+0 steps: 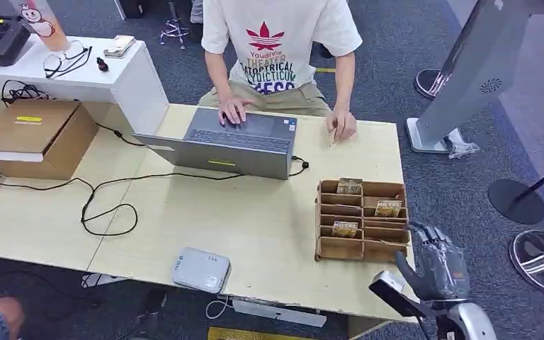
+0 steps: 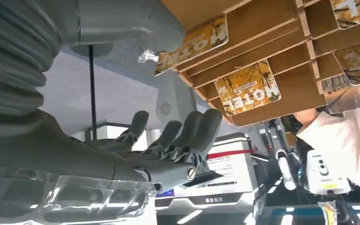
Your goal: Pass the card to the sensor for recognition and then transmit it.
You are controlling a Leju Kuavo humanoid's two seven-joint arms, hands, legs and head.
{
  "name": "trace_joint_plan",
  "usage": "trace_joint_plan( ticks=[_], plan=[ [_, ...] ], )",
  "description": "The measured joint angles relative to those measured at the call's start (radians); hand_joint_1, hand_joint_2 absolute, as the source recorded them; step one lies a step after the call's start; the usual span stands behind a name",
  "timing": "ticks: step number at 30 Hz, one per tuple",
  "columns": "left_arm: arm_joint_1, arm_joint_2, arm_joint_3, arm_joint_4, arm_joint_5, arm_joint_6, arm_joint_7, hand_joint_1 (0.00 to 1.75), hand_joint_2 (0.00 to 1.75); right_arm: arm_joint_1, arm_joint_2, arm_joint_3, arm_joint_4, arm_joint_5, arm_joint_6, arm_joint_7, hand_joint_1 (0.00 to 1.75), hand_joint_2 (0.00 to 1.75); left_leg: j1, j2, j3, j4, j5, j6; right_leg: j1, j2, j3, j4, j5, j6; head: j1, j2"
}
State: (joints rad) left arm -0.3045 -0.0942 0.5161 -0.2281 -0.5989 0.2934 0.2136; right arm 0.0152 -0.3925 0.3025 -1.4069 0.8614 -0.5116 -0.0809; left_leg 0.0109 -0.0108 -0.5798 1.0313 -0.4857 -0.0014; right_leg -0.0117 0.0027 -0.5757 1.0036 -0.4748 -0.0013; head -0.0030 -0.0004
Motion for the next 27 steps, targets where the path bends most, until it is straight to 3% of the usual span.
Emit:
trace_joint_plan(
  ticks=[5, 18, 21, 23, 24, 27],
  plan=[
    [-0.003, -0.002, 0.000, -0.002, 0.001, 0.001, 0.006, 0.00, 0.00, -0.018, 0.010, 0.008, 0.014, 0.000, 0.006, 0.000, 0.84, 1.75, 0.000, 0.000, 0.000, 0.000, 0.000, 0.000, 0.000, 0.000, 0.000, 0.000, 0.000, 0.000, 0.000, 0.000],
    [-0.005, -0.002, 0.000, -0.003, 0.007, 0.005, 0.006, 0.00, 0.00, -0.039, 0.026, 0.024, 0.046, 0.001, 0.012, -0.002, 0.82, 1.75, 0.000, 0.000, 0.000, 0.000, 0.000, 0.000, 0.000, 0.000, 0.000, 0.000, 0.000, 0.000, 0.000, 0.000],
    [-0.005, -0.002, 0.000, -0.003, 0.007, 0.005, 0.006, 0.00, 0.00, -0.040, 0.027, 0.026, 0.049, 0.001, 0.011, -0.002, 0.96, 1.75, 0.000, 0.000, 0.000, 0.000, 0.000, 0.000, 0.000, 0.000, 0.000, 0.000, 0.000, 0.000, 0.000, 0.000],
    [-0.005, -0.002, 0.000, -0.003, 0.008, 0.005, 0.006, 0.00, 0.00, -0.039, 0.028, 0.026, 0.050, 0.001, 0.011, -0.002, 1.13, 1.75, 0.000, 0.000, 0.000, 0.000, 0.000, 0.000, 0.000, 0.000, 0.000, 0.000, 0.000, 0.000, 0.000, 0.000],
    [-0.005, -0.002, 0.000, -0.003, 0.010, 0.006, 0.005, 0.00, 0.00, -0.039, 0.028, 0.026, 0.050, 0.001, 0.012, -0.002, 1.33, 1.75, 0.000, 0.000, 0.000, 0.000, 0.000, 0.000, 0.000, 0.000, 0.000, 0.000, 0.000, 0.000, 0.000, 0.000],
    [-0.005, -0.002, 0.000, -0.003, 0.013, 0.010, 0.002, 0.00, 0.00, -0.036, 0.029, 0.026, 0.050, 0.000, 0.012, -0.001, 1.38, 1.75, 0.000, 0.000, 0.000, 0.000, 0.000, 0.000, 0.000, 0.000, 0.000, 0.000, 0.000, 0.000, 0.000, 0.000]
  ],
)
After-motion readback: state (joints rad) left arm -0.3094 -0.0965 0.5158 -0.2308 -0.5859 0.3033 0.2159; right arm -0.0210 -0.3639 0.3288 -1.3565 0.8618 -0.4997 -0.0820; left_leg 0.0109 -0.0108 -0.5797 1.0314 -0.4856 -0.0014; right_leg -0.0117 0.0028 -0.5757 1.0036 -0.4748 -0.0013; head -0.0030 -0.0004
